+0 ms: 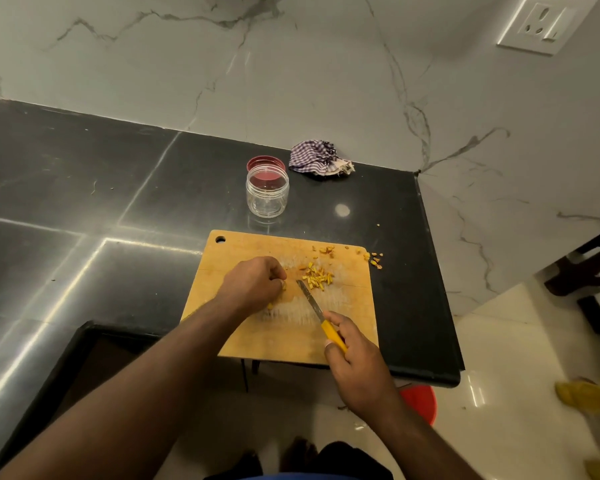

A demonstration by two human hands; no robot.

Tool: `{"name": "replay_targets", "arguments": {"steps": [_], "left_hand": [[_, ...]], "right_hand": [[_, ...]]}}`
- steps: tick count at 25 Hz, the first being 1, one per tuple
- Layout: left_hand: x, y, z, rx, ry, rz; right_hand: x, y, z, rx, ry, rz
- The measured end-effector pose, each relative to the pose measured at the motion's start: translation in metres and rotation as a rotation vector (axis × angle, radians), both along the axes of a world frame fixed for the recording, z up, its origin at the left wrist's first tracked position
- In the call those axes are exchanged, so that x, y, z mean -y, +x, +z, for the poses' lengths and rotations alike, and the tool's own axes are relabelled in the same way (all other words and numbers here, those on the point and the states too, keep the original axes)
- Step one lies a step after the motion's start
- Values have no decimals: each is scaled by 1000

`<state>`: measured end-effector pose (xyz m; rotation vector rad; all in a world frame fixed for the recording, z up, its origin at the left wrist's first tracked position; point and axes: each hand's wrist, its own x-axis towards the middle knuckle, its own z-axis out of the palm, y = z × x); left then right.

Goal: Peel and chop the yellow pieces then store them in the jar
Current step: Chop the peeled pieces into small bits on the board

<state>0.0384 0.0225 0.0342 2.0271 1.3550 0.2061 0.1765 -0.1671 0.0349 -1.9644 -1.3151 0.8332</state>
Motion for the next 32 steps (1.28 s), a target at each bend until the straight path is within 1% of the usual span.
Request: {"name": "replay_targets", "arguments": {"steps": [3, 7, 14, 22, 32], "left_hand": [[-1, -2, -3, -6, 24, -20], [-3, -6, -6, -4, 8, -30], [0, -4, -11, -2, 61, 1], [8, -2, -13, -7, 109, 53], [7, -1, -13, -39, 100, 64]], "right_hand": [[7, -7, 0, -21, -19, -35], [6, -13, -2, -9, -16, -53], [-3, -20, 0, 5, -10, -10], [-18, -33, 5, 157, -24, 75], [-26, -38, 2, 239, -88, 158]]}}
